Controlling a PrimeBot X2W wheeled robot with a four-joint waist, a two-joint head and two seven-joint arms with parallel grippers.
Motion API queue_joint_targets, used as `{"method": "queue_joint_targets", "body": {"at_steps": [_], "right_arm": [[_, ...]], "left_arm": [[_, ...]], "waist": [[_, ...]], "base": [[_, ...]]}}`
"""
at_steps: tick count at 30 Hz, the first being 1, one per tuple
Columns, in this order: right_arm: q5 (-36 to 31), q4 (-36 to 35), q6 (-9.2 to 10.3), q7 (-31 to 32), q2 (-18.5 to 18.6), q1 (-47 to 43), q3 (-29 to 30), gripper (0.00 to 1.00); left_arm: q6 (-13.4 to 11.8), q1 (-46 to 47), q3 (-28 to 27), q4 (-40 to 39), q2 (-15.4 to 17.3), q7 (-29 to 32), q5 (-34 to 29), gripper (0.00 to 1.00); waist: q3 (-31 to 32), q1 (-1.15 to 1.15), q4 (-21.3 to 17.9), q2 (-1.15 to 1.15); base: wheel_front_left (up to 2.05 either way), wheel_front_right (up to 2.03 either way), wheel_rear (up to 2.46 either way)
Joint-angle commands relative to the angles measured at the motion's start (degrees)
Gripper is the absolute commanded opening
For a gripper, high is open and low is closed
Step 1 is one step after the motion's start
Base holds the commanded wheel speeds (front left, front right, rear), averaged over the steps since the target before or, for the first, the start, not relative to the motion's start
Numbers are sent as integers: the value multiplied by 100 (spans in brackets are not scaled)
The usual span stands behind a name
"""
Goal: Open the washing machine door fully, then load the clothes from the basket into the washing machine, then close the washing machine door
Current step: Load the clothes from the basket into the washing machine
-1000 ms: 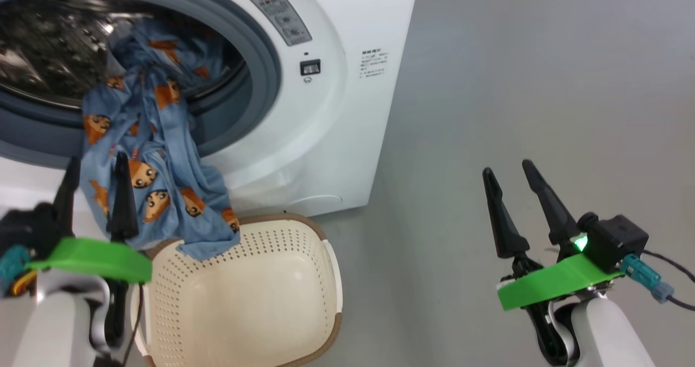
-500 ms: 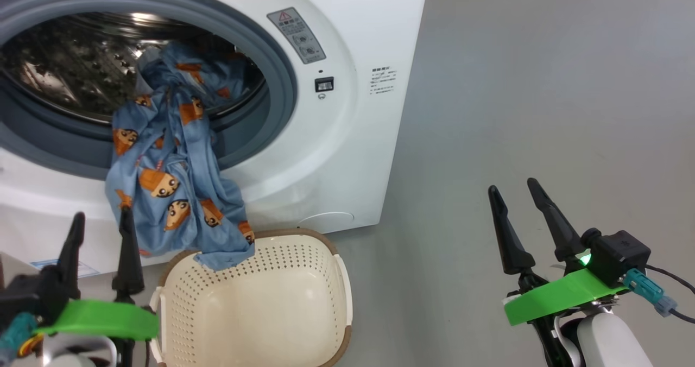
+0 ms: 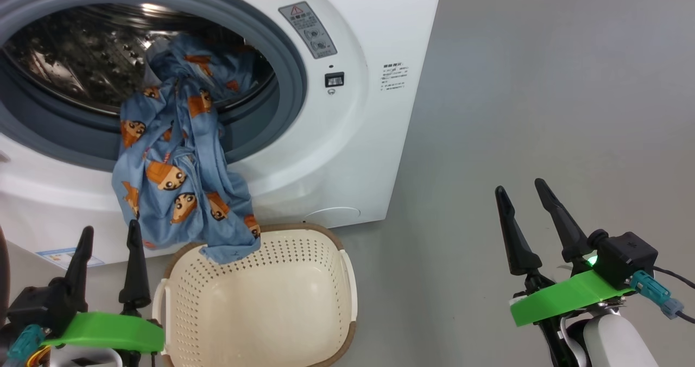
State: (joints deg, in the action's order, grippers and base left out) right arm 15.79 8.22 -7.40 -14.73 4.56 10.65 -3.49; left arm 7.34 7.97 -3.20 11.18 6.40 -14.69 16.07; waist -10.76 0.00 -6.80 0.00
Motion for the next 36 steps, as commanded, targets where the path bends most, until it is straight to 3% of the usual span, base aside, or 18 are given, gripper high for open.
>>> {"method": "queue_joint_targets", "body": {"at_steps": [1, 10, 27, 36], "right_arm": [[-89, -150, -9, -27, 18, 55, -161, 100], [-99, -181, -9, -27, -24, 96, -184, 100], [-132, -303, -9, -27, -153, 400, -288, 100], [-2, -382, -9, -27, -167, 523, -368, 100]], "left_arm": [[14, 75, -181, -93, 156, -30, 44, 100], [14, 234, 89, 704, 360, 42, 277, 100], [14, 2248, 1929, 3507, 1146, 376, 1485, 100], [14, 3151, 2368, 4620, 1394, 347, 2122, 100]], "waist": [[-43, 0, -23, 0], [-188, 0, -102, 0], [-882, 0, -611, 0], [-1230, 0, -934, 0]], "base": [[0, 0, 0], [0, 0, 0], [0, 0, 0], [0, 0, 0]]}}
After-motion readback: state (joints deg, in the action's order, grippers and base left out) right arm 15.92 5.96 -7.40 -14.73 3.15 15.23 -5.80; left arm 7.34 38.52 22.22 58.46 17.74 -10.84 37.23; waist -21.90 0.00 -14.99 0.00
